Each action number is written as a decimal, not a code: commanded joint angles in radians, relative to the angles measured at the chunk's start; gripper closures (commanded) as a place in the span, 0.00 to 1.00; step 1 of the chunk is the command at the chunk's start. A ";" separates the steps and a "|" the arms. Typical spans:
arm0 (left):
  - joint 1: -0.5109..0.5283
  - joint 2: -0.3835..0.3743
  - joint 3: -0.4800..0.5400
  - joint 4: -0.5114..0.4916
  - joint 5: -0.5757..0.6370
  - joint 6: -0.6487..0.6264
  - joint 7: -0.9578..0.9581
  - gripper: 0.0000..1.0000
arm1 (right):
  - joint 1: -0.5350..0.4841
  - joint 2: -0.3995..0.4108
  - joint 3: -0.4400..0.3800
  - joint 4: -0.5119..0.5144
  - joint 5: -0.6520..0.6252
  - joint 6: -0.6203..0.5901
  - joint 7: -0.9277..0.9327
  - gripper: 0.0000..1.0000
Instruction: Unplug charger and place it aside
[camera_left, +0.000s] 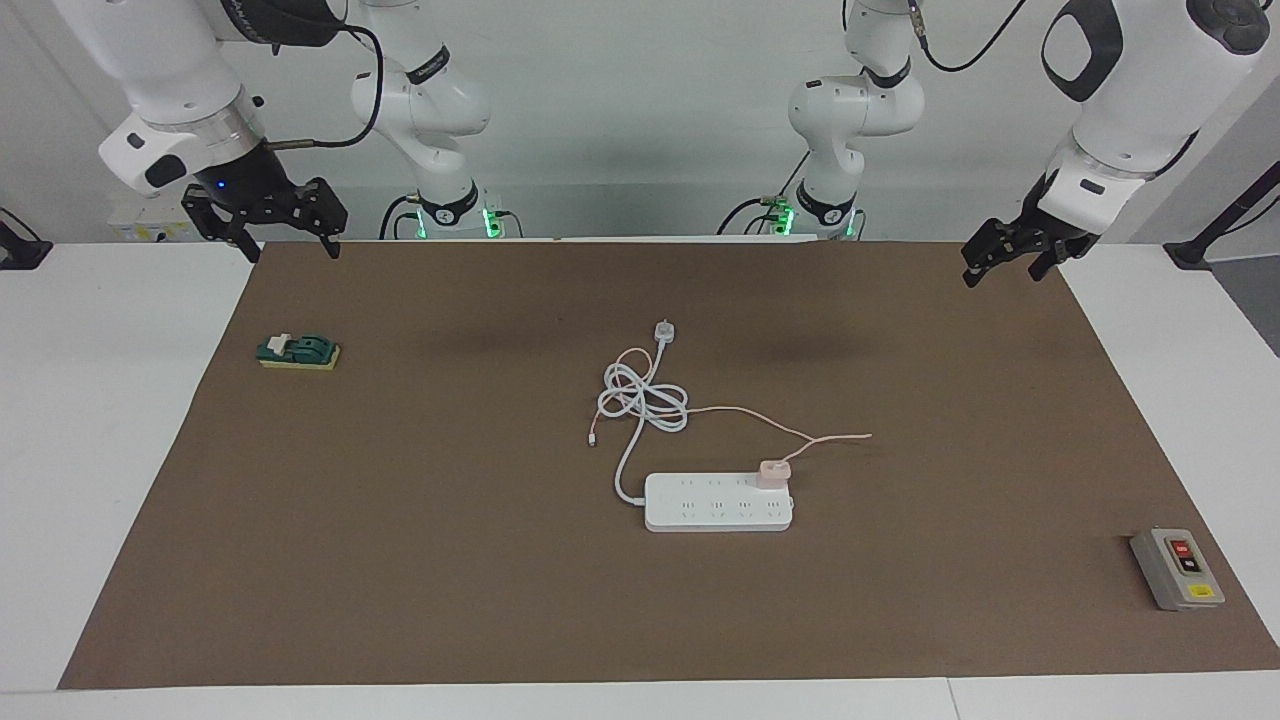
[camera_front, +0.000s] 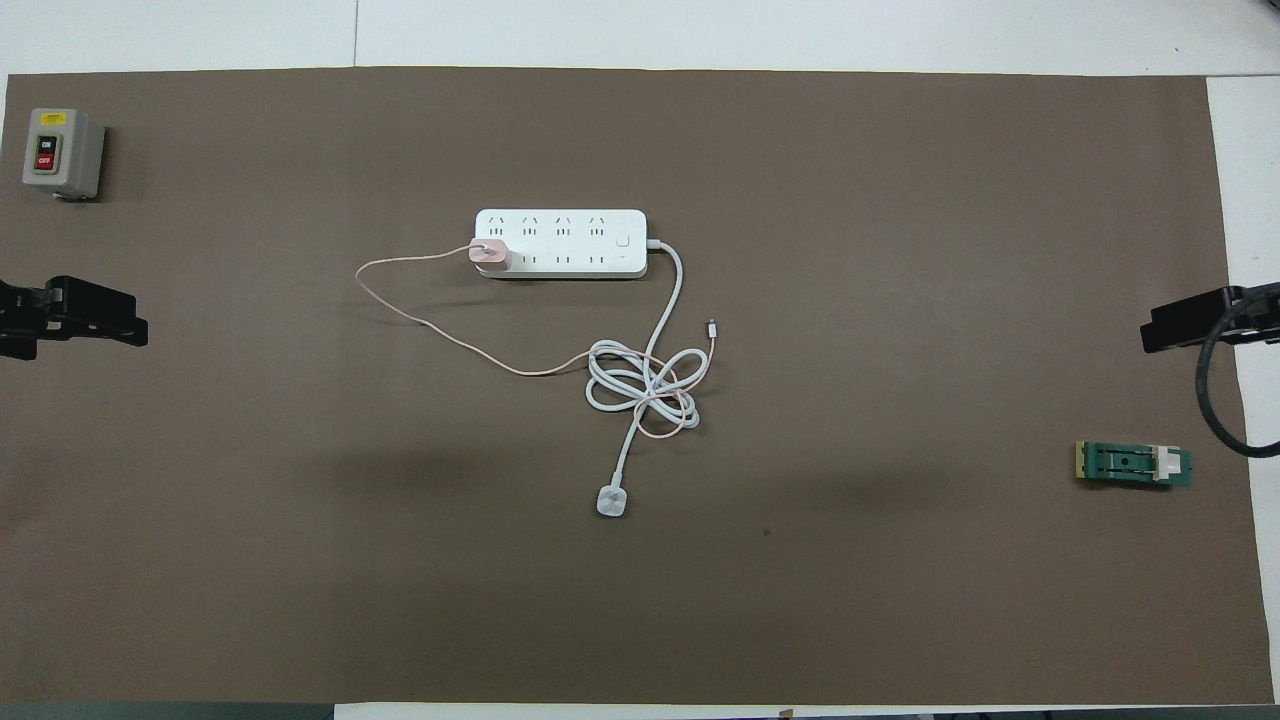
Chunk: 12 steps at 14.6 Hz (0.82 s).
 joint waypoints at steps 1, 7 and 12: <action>-0.013 0.011 0.006 0.018 0.013 0.005 0.001 0.00 | -0.019 -0.015 0.010 -0.022 0.010 0.015 -0.004 0.00; -0.011 0.017 0.006 0.021 0.002 0.011 -0.138 0.00 | -0.019 -0.015 0.011 -0.022 0.005 0.021 -0.016 0.00; -0.049 0.112 0.000 0.121 0.000 -0.001 -0.549 0.00 | 0.048 -0.012 0.019 -0.048 0.024 0.022 0.333 0.00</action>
